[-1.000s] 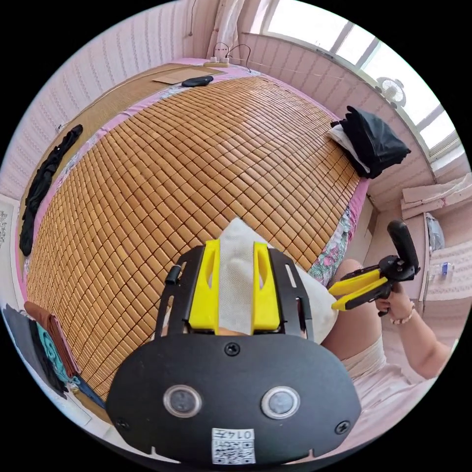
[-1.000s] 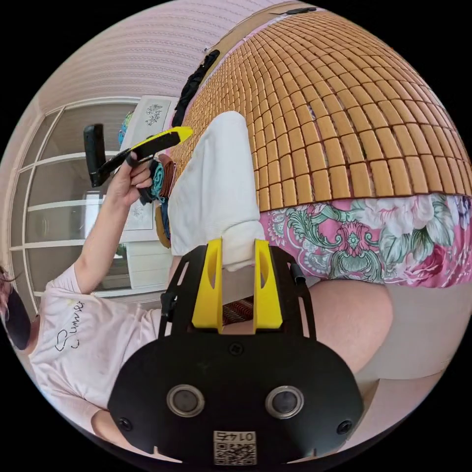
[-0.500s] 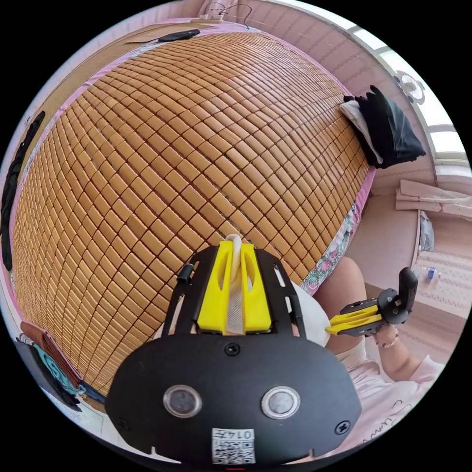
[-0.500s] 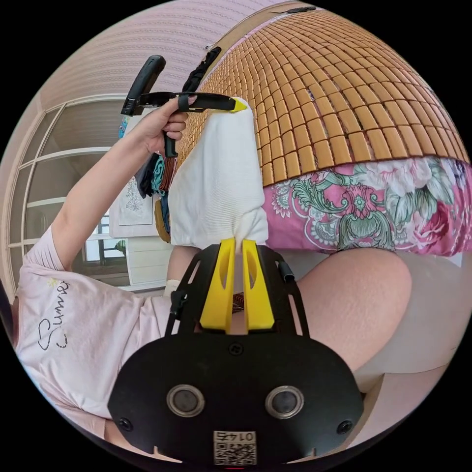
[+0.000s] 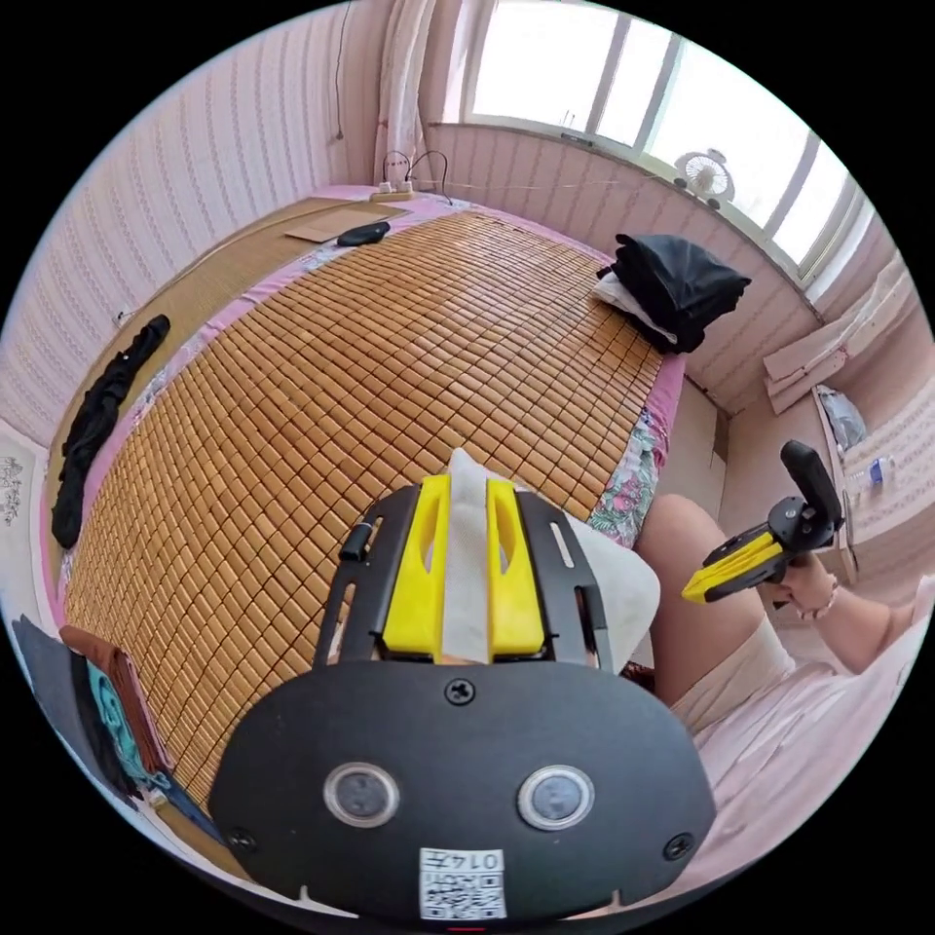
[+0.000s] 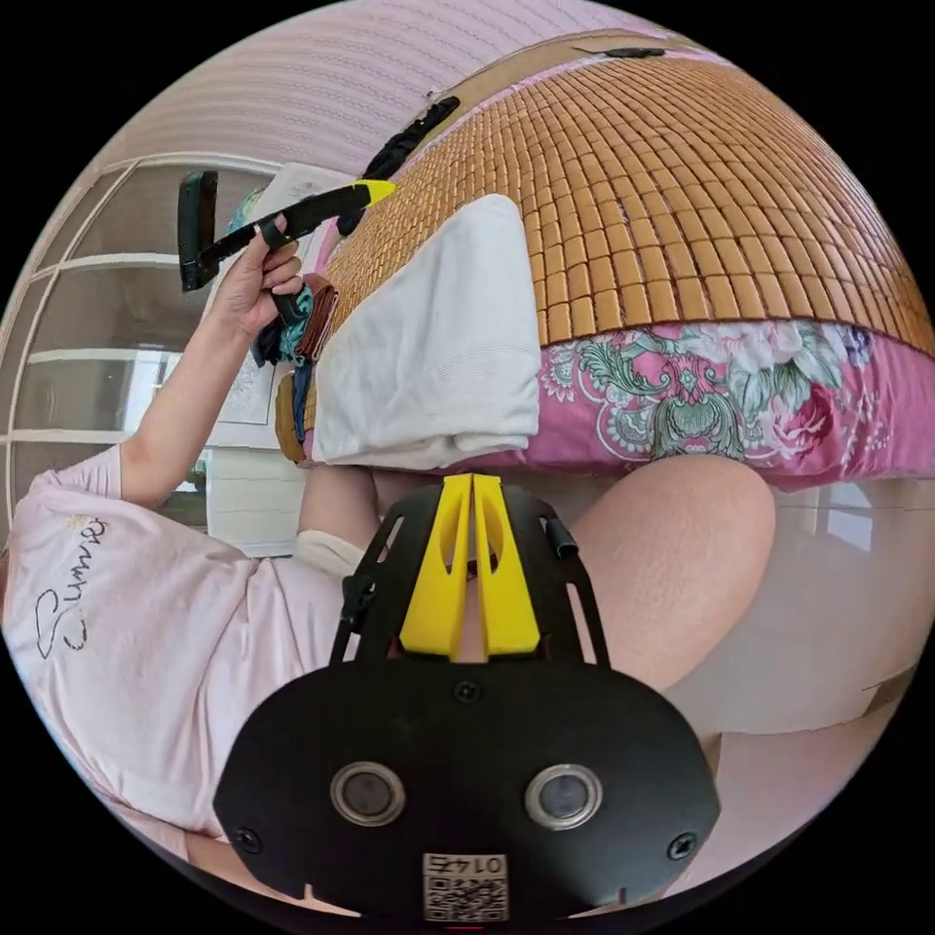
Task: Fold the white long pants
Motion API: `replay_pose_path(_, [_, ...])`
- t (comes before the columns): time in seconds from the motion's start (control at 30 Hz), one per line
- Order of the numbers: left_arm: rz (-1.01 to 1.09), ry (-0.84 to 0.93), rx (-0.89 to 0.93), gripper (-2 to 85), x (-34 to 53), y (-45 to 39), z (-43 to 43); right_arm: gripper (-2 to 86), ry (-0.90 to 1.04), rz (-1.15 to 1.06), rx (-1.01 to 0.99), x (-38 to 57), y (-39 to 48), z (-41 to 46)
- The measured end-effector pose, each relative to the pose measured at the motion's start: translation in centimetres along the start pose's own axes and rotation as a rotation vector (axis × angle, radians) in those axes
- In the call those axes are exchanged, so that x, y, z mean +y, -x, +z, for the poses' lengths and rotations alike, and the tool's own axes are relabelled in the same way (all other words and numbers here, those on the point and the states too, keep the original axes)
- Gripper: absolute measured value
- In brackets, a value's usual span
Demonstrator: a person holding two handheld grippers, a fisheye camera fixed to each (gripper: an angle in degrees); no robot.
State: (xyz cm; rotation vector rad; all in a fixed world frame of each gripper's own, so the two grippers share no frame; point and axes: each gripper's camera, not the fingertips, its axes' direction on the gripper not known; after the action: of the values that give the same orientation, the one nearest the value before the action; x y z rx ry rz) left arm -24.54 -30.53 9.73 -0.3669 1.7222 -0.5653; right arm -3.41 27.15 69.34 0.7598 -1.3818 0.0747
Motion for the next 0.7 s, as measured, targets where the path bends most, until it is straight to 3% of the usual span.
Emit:
replay_pose_path(0.3, [-0.141,0.073,-0.113,4.6,23.5,-6.0,-4.5,-0.3,0.182,-0.54,0.155,-12.3,17.7,8.6])
replay_pose_path(0.37, [-0.215,0.048,-0.145,4.5,26.3,-6.9,-4.5,-0.3,0.261,-0.641,0.282,-16.3,22.5,12.3])
replay_pose_path(0.5, [-0.251,0.026,-0.182,3.7,27.3,-7.6,-3.7,-0.5,0.351,-0.693,0.521,-21.8,27.7,18.6])
replay_pose_path(0.57, [-0.284,0.114,-0.145,1.7,27.8,-7.2,-0.9,-0.8,0.53,-0.628,0.648,-24.2,27.3,25.1])
replay_pose_path(0.7, [-0.331,0.095,-0.121,-0.4,29.4,-7.3,0.7,-0.9,0.599,-0.61,0.718,-26.2,29.1,27.5])
